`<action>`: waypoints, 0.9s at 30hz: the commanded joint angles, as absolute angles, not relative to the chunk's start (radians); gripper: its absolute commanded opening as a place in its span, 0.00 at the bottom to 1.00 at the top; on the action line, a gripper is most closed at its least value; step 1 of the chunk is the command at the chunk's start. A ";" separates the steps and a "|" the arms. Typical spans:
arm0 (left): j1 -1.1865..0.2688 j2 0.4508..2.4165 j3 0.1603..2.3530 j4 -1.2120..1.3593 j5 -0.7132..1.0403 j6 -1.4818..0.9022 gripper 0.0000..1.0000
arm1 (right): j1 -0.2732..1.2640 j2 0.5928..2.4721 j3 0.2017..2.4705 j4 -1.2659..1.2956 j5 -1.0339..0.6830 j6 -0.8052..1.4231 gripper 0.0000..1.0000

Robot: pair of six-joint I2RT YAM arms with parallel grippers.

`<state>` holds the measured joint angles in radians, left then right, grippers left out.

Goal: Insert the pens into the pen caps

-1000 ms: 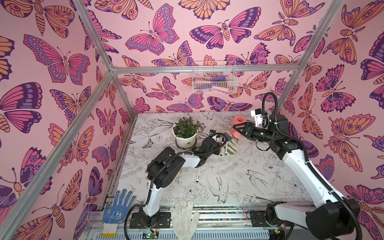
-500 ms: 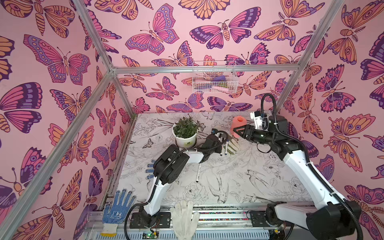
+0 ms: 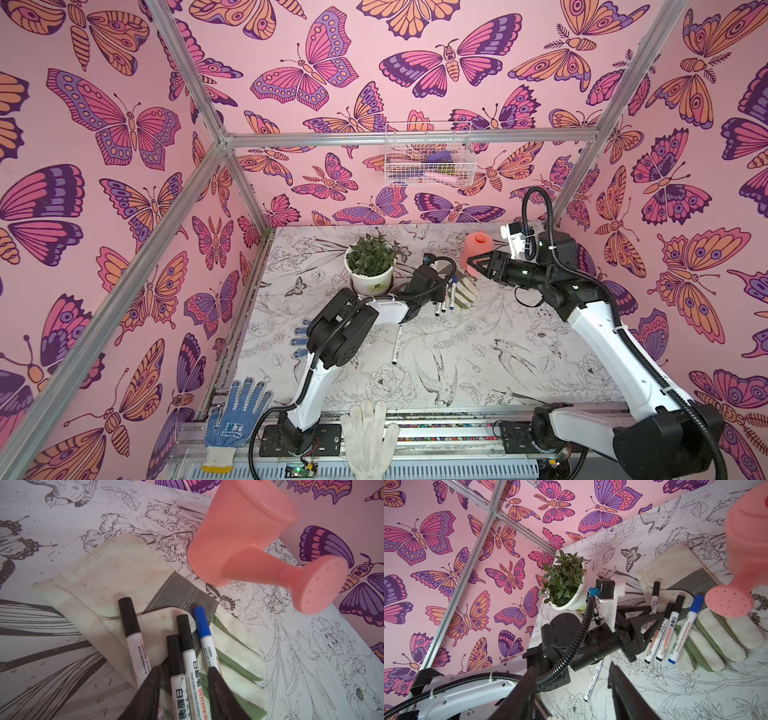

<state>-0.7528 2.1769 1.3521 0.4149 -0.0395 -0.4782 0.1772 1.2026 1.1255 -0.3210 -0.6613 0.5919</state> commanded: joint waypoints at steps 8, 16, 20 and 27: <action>-0.729 1.823 1.004 0.343 -0.077 -0.397 0.41 | 0.206 1.210 1.155 -0.413 -0.591 0.494 0.57; -0.755 1.553 0.740 -0.011 -0.064 -0.260 0.51 | 0.234 1.259 1.151 -0.380 -0.593 0.508 0.56; -0.790 1.548 0.758 -0.128 -0.103 -0.244 0.56 | 0.239 1.271 1.152 -0.350 -0.599 0.530 0.56; -0.850 1.599 0.829 -0.321 -0.153 -0.255 0.57 | 0.244 1.268 1.145 -0.349 -0.591 0.531 0.56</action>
<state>-0.8272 1.5723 0.8021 -0.1902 -0.1135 -0.2691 0.2375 1.2701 1.1271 -0.3687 -0.5987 0.5274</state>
